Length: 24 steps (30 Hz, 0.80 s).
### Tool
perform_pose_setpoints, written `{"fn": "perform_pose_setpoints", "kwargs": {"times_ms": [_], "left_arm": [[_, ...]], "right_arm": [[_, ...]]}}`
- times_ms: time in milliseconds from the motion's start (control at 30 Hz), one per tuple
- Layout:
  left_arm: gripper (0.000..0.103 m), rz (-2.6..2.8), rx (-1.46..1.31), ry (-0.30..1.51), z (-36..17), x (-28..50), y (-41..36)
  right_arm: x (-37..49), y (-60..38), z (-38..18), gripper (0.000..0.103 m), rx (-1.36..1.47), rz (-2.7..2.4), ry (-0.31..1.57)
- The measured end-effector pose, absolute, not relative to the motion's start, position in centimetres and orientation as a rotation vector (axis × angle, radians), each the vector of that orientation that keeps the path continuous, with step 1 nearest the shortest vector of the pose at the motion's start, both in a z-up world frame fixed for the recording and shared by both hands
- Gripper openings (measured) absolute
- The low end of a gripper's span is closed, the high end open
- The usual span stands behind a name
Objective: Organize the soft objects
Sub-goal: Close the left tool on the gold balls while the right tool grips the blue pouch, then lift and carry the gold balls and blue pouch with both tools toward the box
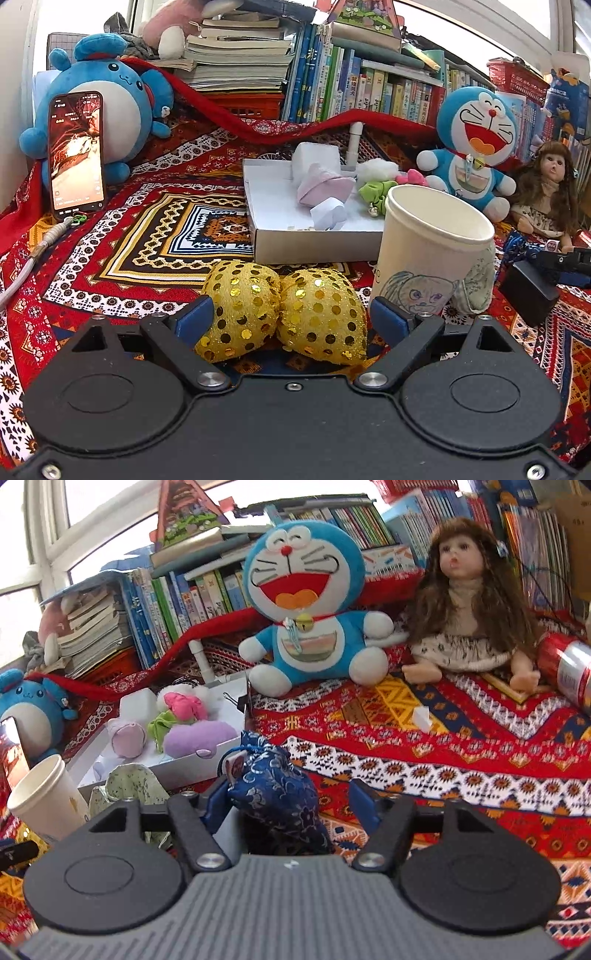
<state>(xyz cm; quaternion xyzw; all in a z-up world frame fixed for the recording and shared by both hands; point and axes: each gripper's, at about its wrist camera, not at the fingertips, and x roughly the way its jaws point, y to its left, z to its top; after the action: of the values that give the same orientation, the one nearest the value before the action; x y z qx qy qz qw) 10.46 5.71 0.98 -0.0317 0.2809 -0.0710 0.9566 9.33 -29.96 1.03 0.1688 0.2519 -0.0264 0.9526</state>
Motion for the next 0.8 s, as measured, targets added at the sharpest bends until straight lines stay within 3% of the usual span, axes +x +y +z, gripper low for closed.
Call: {"fn": "perform_pose_setpoints", "kwargs": {"times_ms": [300, 433, 700, 800], "left_arm": [[0.09, -0.133, -0.057, 0.576, 0.5, 11.1, 5.7], [0.09, -0.136, -0.063, 0.584, 0.3, 11.5, 5.8], [0.09, -0.131, -0.073, 0.591, 0.1, 11.9, 6.0], [0.081, -0.123, -0.05, 0.587, 0.0, 11.8, 5.7]], "right_arm": [[10.0, -31.7, 1.2, 0.058, 0.454, -0.076, 0.524], [10.5, -32.0, 0.9, 0.044, 0.457, -0.111, 0.558], [10.7, -32.7, -0.2, 0.036, 0.494, -0.113, 0.58], [10.7, -32.5, -0.1, 0.032, 0.478, -0.11, 0.576]]}}
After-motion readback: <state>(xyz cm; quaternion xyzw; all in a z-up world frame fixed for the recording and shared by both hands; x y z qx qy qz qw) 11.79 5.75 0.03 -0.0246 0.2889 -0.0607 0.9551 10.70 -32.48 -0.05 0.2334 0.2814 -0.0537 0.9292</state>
